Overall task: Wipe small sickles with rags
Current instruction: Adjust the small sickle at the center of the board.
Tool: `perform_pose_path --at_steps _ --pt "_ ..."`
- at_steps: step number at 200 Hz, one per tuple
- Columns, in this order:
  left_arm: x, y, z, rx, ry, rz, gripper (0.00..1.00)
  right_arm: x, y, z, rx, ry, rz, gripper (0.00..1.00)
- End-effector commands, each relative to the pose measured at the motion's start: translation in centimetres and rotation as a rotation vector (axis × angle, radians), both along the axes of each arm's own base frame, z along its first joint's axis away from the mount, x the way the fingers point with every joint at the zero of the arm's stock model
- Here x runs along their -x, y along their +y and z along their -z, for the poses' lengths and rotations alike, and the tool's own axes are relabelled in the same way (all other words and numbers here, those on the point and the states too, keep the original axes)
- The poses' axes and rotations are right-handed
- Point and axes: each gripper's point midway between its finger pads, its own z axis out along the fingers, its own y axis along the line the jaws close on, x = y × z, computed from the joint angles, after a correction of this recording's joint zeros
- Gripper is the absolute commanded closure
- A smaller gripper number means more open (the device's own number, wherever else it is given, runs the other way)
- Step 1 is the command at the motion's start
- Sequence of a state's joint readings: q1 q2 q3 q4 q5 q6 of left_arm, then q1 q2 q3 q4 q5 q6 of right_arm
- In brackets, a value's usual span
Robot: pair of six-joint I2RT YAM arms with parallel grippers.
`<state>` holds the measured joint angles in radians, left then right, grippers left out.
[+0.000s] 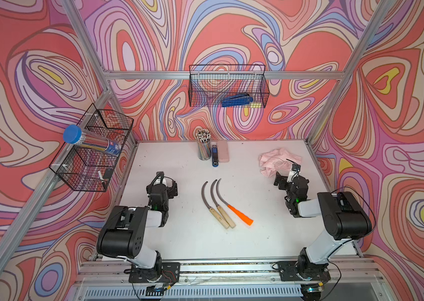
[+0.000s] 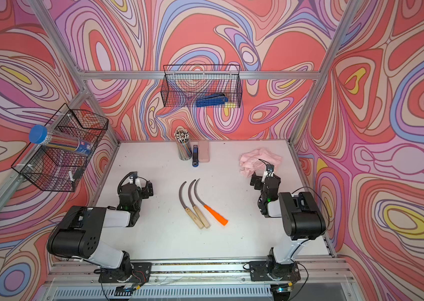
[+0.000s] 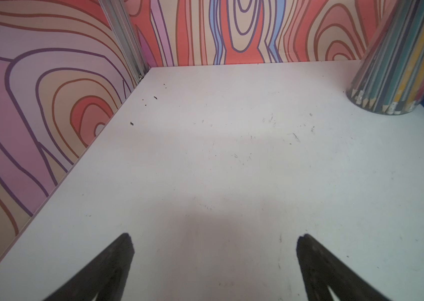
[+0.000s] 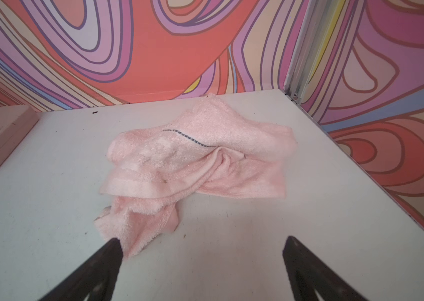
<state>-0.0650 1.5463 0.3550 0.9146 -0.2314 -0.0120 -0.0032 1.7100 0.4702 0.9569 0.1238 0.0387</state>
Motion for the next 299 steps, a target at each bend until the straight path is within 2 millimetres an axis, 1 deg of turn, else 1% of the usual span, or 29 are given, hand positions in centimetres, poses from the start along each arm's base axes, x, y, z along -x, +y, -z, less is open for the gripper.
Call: perform_pose_path --at_steps 1,189,203,217,226,237,245,247,248,250,251,255,257,259,262,264,268,273,277,278,293,297,299 --pt "-0.4 0.0 -0.6 0.013 -0.018 0.005 0.00 0.2 0.1 -0.2 -0.001 -0.010 0.007 0.02" --pt "-0.4 0.0 -0.5 0.013 -0.019 0.004 0.00 0.3 0.1 -0.2 0.001 -0.012 0.006 0.02" --pt "-0.4 0.0 -0.5 0.013 -0.020 0.006 0.00 0.3 0.4 -0.7 0.000 -0.021 -0.015 0.02" --pt "-0.3 0.0 -0.6 0.015 -0.025 0.005 0.00 1.0 0.5 -2.3 0.007 -0.037 -0.014 0.02" --pt "0.0 -0.3 -0.7 0.016 -0.040 0.026 0.00 1.4 -0.1 -3.4 -0.008 -0.031 0.029 0.02" --pt "0.5 -0.3 -1.4 0.011 -0.079 0.027 0.00 1.8 -1.5 -4.8 -0.022 -0.017 0.123 0.02" --pt "1.1 0.4 -2.2 0.015 -0.109 -0.016 0.00 2.1 -2.5 -5.9 -0.020 0.014 0.185 0.02" --pt "1.2 0.7 -2.5 0.016 -0.117 -0.032 0.00 2.3 -2.8 -5.9 -0.020 0.031 0.207 0.02" --pt "1.3 0.8 -2.7 0.015 -0.120 -0.040 0.00 2.3 -3.2 -6.5 -0.025 0.030 0.229 0.02" --pt "1.4 1.1 -2.9 0.014 -0.123 -0.053 0.00 2.3 -3.3 -6.6 -0.025 0.041 0.239 0.02" --pt "1.5 1.1 -3.1 0.015 -0.126 -0.059 0.00 2.5 -3.7 -7.0 -0.032 0.046 0.268 0.02" --pt "1.7 1.4 -3.4 0.014 -0.121 -0.075 0.00 2.7 -4.3 -7.6 -0.042 0.059 0.310 0.02" --pt "1.8 1.6 -3.8 0.016 -0.125 -0.085 0.00 2.8 -4.6 -8.1 -0.054 0.063 0.338 0.02" --pt "1.9 1.7 -4.2 0.018 -0.131 -0.093 0.00 3.1 -4.8 -8.0 -0.069 0.085 0.362 0.02" --pt "2.0 1.7 -4.9 0.022 -0.141 -0.098 0.00 3.4 -5.3 -8.8 -0.090 0.088 0.402 0.02" --pt "2.1 1.8 -5.0 0.020 -0.128 -0.099 0.00 3.8 -5.5 -8.8 -0.106 0.107 0.428 0.02" --pt "2.2 1.6 -5.9 0.025 -0.134 -0.091 0.00 4.4 -5.9 -9.2 -0.140 0.136 0.475 0.02" --pt "2.4 1.5 -6.7 0.036 -0.121 -0.089 0.00 4.7 -6.0 -9.9 -0.153 0.164 0.495 0.02" --pt "2.5 1.5 -7.9 0.054 -0.132 -0.092 0.00 4.8 -5.9 -10.2 -0.143 0.179 0.490 0.02" --pt "2.6 1.5 -7.9 0.058 -0.124 -0.094 0.00 4.9 -5.9 -10.2 -0.144 0.182 0.487 0.02" --pt "3.7 1.7 -10.5 0.149 -0.092 -0.136 0.00 5.0 -5.3 -10.0 -0.149 0.174 0.442 0.02" --pt "4.3 1.9 -10.6 0.178 -0.066 -0.161 0.00 5.3 -5.3 -10.0 -0.151 0.172 0.442 0.02" --pt "4.3 2.0 -11.6 0.188 -0.071 -0.170 0.00 5.4 -5.2 -10.1 -0.154 0.171 0.439 0.02"
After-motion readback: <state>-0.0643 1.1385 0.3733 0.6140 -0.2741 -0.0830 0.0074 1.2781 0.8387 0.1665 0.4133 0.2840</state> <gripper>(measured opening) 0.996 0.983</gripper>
